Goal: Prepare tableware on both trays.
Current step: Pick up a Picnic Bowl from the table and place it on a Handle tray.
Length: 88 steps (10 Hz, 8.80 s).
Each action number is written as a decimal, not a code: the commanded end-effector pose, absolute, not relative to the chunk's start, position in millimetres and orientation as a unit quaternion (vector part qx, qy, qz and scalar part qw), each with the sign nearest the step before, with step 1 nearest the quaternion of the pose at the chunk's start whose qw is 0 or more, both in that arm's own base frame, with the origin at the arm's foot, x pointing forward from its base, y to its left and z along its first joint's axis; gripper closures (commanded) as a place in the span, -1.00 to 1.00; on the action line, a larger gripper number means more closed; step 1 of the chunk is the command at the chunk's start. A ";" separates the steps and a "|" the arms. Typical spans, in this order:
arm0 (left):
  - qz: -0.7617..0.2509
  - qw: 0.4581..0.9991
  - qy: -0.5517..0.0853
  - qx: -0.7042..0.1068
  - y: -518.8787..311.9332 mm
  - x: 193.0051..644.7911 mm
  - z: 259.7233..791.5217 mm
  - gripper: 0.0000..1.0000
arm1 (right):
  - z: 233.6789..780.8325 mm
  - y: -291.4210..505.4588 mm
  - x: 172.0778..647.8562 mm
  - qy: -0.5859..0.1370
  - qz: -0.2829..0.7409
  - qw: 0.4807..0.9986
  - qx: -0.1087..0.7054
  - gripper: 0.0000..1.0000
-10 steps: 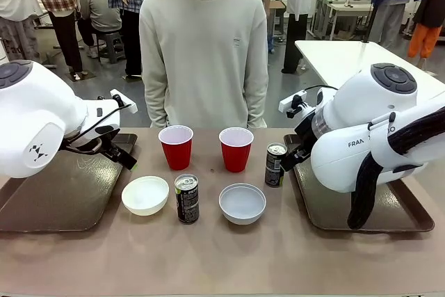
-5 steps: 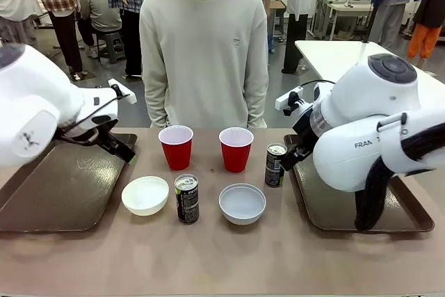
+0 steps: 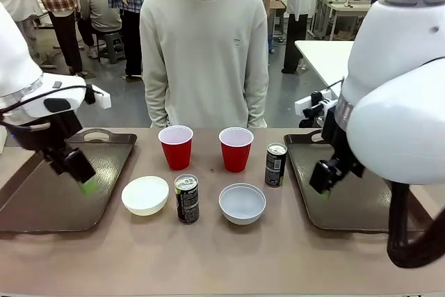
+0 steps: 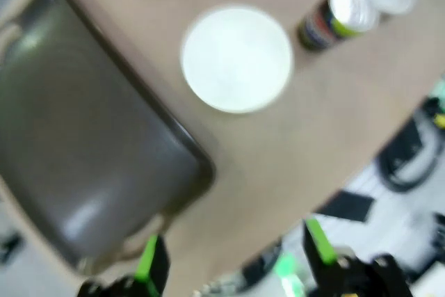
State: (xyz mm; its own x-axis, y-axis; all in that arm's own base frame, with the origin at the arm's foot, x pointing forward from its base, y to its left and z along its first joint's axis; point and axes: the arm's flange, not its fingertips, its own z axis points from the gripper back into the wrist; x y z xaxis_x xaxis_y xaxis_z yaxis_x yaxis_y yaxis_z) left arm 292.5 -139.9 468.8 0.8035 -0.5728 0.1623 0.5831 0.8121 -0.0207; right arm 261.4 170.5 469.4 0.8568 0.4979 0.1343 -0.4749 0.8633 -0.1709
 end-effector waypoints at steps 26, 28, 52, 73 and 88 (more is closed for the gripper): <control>-0.075 0.862 -0.148 -0.479 113.1 279.8 448.7 -1.00 | 471.2 -98.6 251.3 -0.093 0.080 0.889 0.442 -1.00; -0.075 0.862 -0.148 -0.479 113.1 279.8 448.7 -1.00 | 471.2 -98.6 251.3 -0.093 0.080 0.889 0.442 -1.00; -0.174 0.984 -0.017 0.024 -163.3 390.0 459.2 -1.00 | 471.2 -98.6 251.3 -0.093 0.080 0.889 0.442 -1.00; -0.138 0.989 -0.058 -0.013 -215.7 419.6 349.4 0.28 | 471.2 -98.6 251.3 -0.093 0.080 0.889 0.442 -1.00; -0.096 0.992 -0.056 -0.057 -184.9 393.4 461.2 1.00 | 471.2 -98.6 251.3 -0.093 0.080 0.889 0.442 -1.00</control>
State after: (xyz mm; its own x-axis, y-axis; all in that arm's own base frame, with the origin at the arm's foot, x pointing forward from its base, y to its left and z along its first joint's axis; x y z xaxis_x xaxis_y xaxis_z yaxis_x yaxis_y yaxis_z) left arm 378.2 -176.4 487.0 0.9746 -0.1796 0.1335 0.1935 0.9761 -0.0995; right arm 249.3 -97.4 471.7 0.9749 0.0543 0.2159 -0.2021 0.6228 0.7559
